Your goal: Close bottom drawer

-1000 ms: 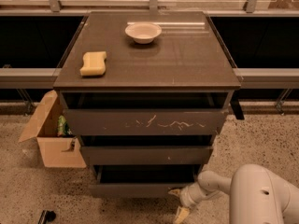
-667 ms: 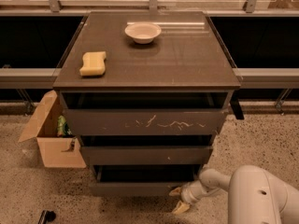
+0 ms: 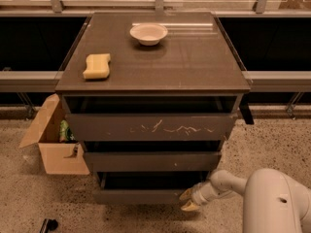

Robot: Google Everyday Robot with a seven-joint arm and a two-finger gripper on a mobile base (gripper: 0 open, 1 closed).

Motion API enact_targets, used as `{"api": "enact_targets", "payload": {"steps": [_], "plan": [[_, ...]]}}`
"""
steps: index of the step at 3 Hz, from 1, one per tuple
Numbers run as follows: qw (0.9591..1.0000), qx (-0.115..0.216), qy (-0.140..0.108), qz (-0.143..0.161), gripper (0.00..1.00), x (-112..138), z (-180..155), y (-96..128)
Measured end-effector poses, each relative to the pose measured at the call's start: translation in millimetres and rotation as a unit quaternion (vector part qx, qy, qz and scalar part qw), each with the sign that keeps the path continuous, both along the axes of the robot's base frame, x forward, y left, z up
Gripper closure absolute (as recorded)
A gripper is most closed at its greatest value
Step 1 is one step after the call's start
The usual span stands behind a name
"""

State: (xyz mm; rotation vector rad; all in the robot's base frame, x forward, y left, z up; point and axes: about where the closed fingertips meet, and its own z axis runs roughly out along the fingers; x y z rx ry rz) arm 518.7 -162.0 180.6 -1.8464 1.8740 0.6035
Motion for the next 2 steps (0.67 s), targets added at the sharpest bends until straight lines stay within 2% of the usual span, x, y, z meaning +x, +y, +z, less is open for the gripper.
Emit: {"api": "enact_targets", "payload": {"steps": [1,2], "plan": [[1.0,0.0,0.0,0.0,0.33,0.2,0.2,-0.5],[1.0,-0.002,-0.002,-0.008,0.1,4.7,2.2,-10.6]]}}
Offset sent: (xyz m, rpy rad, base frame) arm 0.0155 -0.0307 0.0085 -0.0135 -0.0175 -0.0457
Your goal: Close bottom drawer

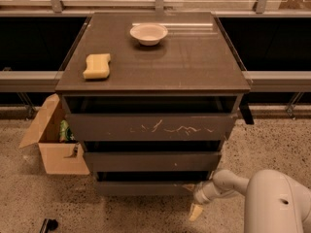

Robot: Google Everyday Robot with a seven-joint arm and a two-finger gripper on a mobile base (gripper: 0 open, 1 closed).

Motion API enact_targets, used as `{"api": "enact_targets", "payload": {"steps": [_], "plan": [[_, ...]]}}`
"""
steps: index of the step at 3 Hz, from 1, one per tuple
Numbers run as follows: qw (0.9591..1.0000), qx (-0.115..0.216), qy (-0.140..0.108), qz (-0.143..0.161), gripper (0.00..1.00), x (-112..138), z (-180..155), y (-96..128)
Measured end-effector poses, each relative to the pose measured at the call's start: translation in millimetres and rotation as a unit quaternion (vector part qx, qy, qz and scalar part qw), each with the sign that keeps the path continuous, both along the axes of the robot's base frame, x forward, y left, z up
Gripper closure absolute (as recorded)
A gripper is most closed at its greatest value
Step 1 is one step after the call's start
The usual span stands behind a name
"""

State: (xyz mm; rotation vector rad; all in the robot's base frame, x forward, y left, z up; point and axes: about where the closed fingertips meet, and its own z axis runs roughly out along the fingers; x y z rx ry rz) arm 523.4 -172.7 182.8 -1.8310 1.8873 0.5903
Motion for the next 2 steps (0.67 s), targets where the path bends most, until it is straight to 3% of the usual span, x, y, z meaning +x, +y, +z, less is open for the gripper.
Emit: {"api": "enact_targets", "payload": {"steps": [1,2], "plan": [[0.9999,0.012,-0.001,-0.003,0.0,-2.8,7.3,-10.3],[0.9994,0.035,0.0,0.008,0.0,-19.1,18.6,-14.6]]}}
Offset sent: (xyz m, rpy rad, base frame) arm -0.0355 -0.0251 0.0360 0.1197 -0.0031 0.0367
